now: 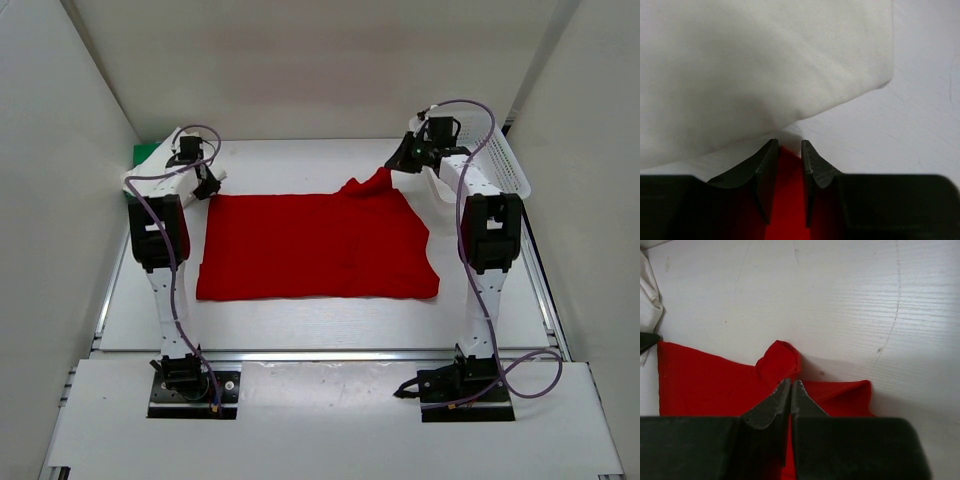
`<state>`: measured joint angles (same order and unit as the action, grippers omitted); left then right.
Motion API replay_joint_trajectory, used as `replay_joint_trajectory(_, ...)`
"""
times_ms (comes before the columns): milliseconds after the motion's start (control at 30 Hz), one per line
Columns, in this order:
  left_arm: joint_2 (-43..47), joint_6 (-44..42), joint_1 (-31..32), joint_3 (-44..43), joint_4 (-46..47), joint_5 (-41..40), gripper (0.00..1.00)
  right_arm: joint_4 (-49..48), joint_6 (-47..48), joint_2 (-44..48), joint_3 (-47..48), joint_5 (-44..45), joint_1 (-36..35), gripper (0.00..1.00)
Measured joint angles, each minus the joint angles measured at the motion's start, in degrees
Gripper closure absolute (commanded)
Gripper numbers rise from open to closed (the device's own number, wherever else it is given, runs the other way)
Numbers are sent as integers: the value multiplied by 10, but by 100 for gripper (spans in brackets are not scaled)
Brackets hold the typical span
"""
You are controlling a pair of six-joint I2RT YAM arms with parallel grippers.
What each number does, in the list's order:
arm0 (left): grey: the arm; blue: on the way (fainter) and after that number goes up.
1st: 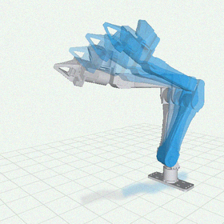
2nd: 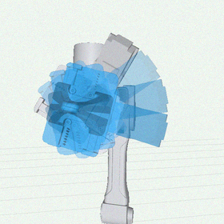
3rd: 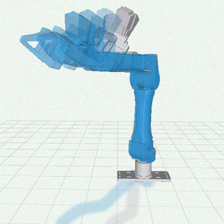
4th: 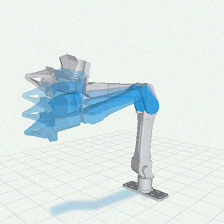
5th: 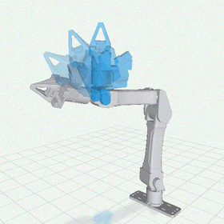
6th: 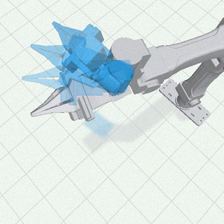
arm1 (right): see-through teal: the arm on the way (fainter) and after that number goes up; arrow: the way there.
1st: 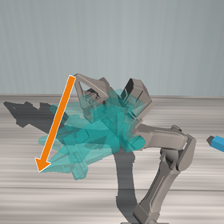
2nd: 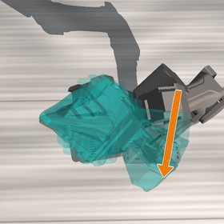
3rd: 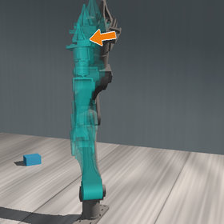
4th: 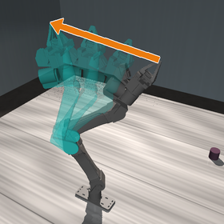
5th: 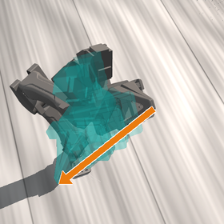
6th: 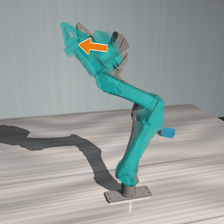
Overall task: Fold and stack the t-shirts
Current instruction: Grap the side of the flattened tshirt furthest away from the robot with both arms
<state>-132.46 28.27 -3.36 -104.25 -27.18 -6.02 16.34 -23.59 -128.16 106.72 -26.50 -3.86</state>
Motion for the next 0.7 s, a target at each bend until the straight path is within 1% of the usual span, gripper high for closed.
replay_joint_trajectory(33, -1, -2, 1, -2, -4, -3, 67, -2, -2, 0, 0, -2, 3, 100)
replay_joint_trajectory(167, -1, -5, 3, -3, -12, -9, 70, -8, -2, 0, -1, -6, 10, 100)
replay_joint_trajectory(233, -1, -5, 3, -1, -9, -10, 75, -9, -3, 0, -2, -8, 13, 100)
replay_joint_trajectory(300, 4, -3, 3, 11, 1, -10, 85, -10, -4, 0, -3, -10, 14, 100)
replay_joint_trajectory(333, 9, -1, 3, 20, 7, -10, 87, -10, -4, 0, -3, -10, 14, 100)
replay_joint_trajectory(400, 17, 1, 1, 36, 18, -10, 98, -10, -4, 0, -4, -10, 14, 99)
replay_joint_trajectory(433, 20, 3, 1, 42, 22, -10, 100, -10, -4, 0, -5, -11, 14, 100)
replay_joint_trajectory(567, 33, 6, 0, 66, 40, -10, 100, -10, -4, 0, -5, -13, 14, 100)
replay_joint_trajectory(700, 65, 12, -2, 117, 55, -8, 100, -7, -4, 3, -6, -12, 13, 100)
